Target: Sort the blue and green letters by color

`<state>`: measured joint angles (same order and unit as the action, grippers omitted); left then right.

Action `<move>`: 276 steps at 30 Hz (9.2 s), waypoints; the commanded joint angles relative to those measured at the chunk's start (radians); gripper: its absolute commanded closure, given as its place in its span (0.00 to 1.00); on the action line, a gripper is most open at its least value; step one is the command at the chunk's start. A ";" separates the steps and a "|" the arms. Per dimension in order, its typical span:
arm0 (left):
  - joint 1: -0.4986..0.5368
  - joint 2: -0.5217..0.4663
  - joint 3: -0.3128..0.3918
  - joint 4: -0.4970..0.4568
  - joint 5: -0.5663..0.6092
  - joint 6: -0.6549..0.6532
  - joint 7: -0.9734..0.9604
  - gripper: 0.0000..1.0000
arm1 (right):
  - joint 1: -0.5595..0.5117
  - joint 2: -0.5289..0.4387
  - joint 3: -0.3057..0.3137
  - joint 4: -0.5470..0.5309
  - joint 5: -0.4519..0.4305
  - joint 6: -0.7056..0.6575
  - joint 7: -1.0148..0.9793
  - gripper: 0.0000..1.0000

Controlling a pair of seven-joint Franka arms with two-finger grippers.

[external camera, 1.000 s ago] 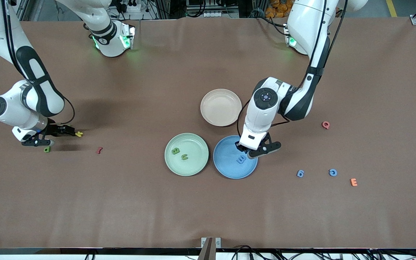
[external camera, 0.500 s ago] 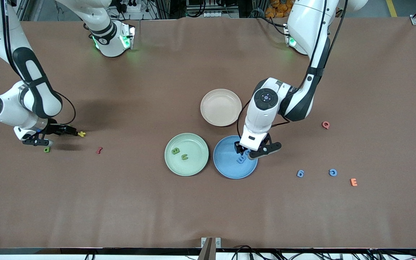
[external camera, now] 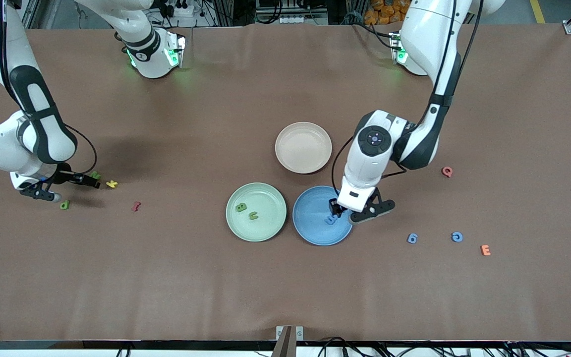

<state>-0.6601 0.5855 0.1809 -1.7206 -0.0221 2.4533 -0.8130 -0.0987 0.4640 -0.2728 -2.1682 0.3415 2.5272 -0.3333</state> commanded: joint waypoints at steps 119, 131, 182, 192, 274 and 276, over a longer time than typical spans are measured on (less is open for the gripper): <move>0.476 0.243 -0.201 0.227 0.105 -0.063 0.597 0.46 | 0.361 -0.016 -0.123 0.323 0.002 -0.502 0.652 0.93; 0.476 0.244 -0.199 0.227 0.103 -0.051 0.592 0.58 | 0.456 0.015 -0.020 0.424 0.014 -0.513 1.083 0.93; 0.461 0.206 -0.199 0.227 0.100 -0.054 0.563 0.89 | 0.651 0.312 0.173 0.731 -0.044 -0.269 1.841 0.00; 0.419 0.162 -0.198 0.219 0.088 -0.074 0.491 0.89 | 0.559 0.265 0.221 0.717 -0.082 -0.327 1.711 0.00; 0.154 0.112 -0.195 0.216 0.045 -0.189 -0.069 0.27 | -0.035 0.156 0.000 0.292 -0.105 -0.071 -0.423 0.00; 0.169 0.109 -0.195 0.214 0.045 -0.191 -0.034 0.27 | -0.035 0.163 0.000 0.304 -0.105 -0.071 -0.423 0.01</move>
<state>-0.5142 0.7107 -0.0175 -1.5022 0.0349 2.2728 -0.8970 -0.1163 0.5859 -0.2859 -1.9216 0.2082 2.4590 -0.7205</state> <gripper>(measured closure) 0.269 0.000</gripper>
